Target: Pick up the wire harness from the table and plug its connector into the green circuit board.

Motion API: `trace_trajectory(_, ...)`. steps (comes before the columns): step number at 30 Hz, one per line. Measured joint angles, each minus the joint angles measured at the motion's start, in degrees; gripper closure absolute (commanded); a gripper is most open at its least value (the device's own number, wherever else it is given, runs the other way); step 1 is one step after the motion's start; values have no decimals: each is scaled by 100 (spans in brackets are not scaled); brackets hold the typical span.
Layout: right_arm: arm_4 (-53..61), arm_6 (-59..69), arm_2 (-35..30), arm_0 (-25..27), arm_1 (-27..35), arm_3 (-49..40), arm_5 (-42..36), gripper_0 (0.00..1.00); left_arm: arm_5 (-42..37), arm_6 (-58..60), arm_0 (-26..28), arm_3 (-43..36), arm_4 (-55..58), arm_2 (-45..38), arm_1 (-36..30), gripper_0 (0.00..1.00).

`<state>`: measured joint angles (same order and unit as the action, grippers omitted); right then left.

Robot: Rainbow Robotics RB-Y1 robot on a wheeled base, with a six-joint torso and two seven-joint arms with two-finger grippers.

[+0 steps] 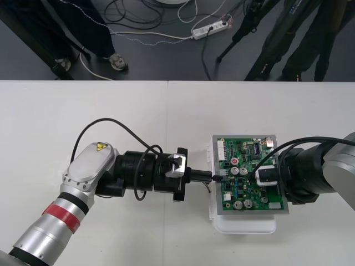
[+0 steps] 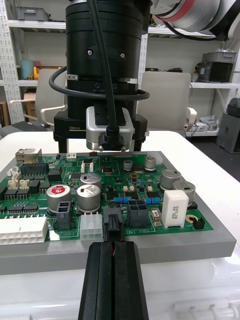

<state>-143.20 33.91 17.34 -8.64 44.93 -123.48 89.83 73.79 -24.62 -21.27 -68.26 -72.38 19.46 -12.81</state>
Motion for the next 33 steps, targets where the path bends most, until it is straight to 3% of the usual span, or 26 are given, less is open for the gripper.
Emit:
trace_trajectory(29,2,0,0,0,0,1,0,0,-17,0,7,0,-26,0,27,100)
trace_trajectory(32,4,0,0,0,0,2,0,0,-17,0,7,0,-26,0,27,83)
trace_trajectory(33,8,0,0,0,0,2,0,0,-18,0,7,0,-26,0,27,59)
